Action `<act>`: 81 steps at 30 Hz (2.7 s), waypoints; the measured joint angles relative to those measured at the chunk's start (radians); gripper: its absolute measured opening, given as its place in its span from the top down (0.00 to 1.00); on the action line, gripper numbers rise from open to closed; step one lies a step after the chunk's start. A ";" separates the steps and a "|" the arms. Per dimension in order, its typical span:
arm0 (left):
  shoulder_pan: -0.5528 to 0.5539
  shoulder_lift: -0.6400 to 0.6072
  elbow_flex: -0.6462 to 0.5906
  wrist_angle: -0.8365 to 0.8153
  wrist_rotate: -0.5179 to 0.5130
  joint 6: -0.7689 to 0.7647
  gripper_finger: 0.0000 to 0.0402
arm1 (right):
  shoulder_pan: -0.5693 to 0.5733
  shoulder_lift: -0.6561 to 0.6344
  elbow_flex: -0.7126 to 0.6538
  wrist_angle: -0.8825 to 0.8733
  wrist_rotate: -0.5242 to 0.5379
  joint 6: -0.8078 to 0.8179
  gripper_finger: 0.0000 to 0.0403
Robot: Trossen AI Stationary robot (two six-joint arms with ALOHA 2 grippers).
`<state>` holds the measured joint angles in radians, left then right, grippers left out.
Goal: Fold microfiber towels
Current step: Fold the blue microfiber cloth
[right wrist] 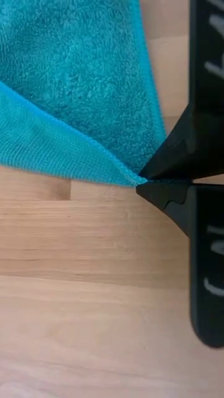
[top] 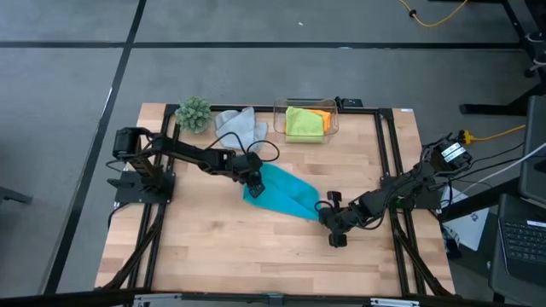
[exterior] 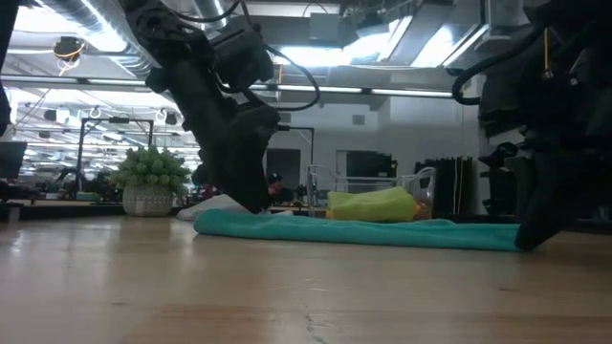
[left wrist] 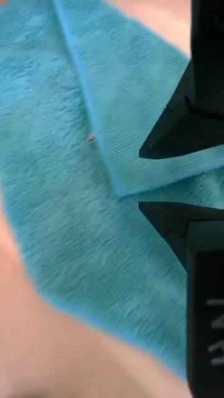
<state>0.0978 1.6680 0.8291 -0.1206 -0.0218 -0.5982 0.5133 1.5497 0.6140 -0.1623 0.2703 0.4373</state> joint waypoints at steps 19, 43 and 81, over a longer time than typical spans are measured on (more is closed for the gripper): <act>-0.022 0.055 0.000 0.103 0.190 -0.047 0.73 | 0.000 0.000 0.000 0.003 0.000 0.002 0.99; -0.052 0.055 0.000 0.168 0.039 0.005 0.73 | -0.001 0.000 0.001 0.003 -0.001 -0.019 0.99; -0.245 -0.245 0.023 0.027 -0.242 0.109 1.00 | 0.002 -0.088 0.248 -0.440 0.308 0.030 0.99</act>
<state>-0.1470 1.4230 0.8516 -0.0938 -0.2642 -0.4892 0.5156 1.4614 0.8620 -0.6023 0.5788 0.4671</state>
